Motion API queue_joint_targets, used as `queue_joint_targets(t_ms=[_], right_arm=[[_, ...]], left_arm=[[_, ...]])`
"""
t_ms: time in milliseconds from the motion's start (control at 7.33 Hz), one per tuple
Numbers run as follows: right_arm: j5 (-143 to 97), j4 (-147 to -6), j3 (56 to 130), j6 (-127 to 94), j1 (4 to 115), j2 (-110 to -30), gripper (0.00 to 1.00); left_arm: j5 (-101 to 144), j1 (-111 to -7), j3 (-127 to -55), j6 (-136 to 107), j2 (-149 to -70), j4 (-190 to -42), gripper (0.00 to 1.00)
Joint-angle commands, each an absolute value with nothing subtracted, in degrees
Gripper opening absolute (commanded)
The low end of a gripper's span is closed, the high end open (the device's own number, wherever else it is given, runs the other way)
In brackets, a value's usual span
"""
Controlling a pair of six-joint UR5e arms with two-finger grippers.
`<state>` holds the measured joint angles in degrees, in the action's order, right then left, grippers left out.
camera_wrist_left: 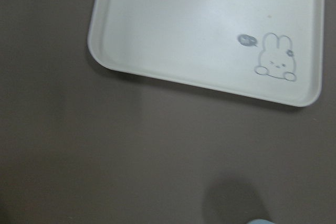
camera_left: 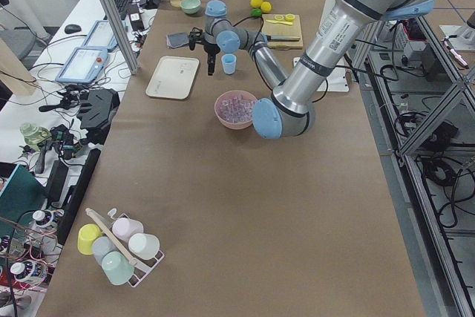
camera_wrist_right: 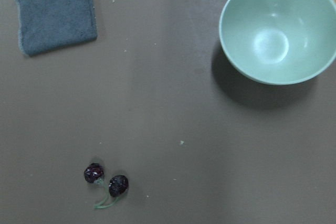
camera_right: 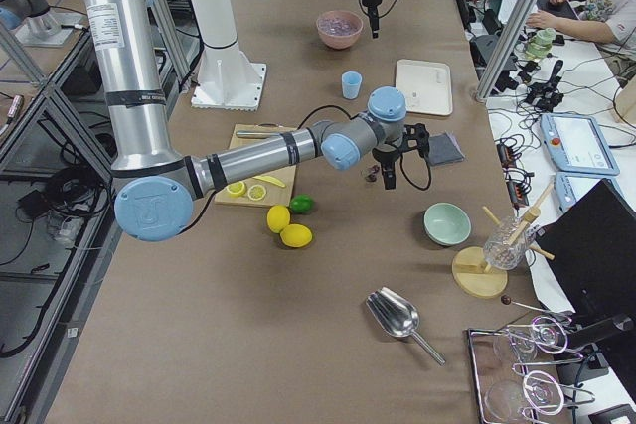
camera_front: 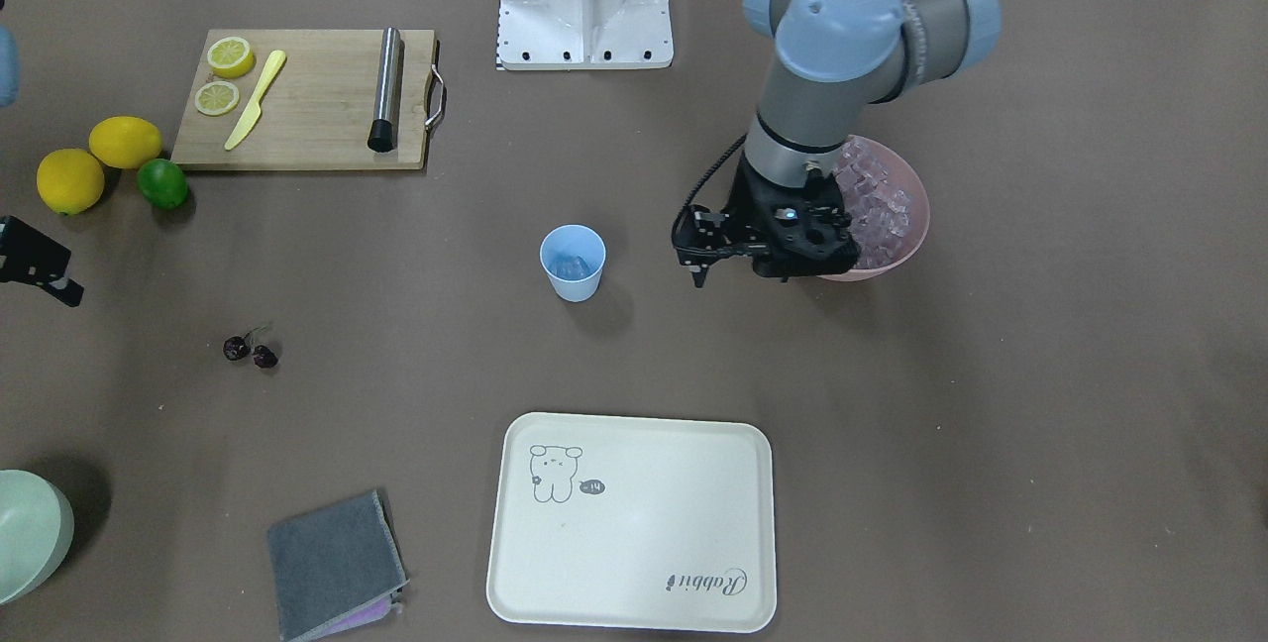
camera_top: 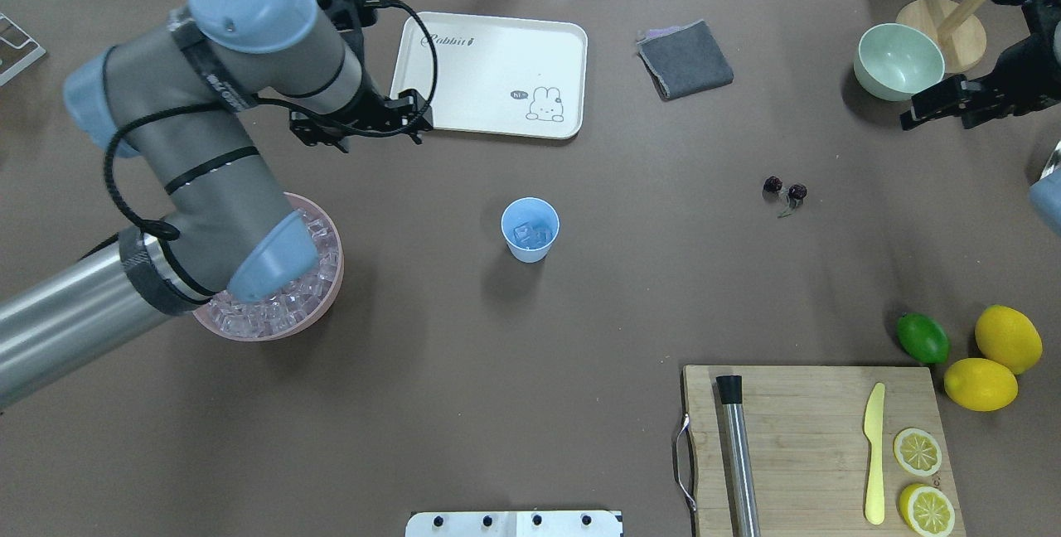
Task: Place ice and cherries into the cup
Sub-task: 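Withdraw the left arm to rest while the right gripper reaches toward the cherries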
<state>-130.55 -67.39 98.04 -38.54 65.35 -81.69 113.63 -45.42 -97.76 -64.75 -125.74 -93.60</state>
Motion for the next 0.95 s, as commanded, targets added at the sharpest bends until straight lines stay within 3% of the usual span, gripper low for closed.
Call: queue_joint_targets(t_ms=[0,409,545,818], right_arm=[[-119.9,-59.5,97.6,-51.9,53.1,-81.4,0.99],[-108.9,-58.4,94.6,-56.6,43.1,-79.7,0.99],[-107.7,-58.4,91.0,-56.8,42.8,-76.9,0.99],[-107.8,-58.8,91.0,-56.2,43.4,-76.4,0.99]], left_arm=[[121.4,-54.8,-103.2,-53.9,-115.9,-93.6,0.97],[125.2,-60.4,-103.7,-44.7,-111.4,-93.6,0.97],[125.2,-60.4,-103.6,-44.6,-111.4,-93.6,0.97],[125.1,-60.6,-103.8,-44.6,-111.3,-93.6,0.97]])
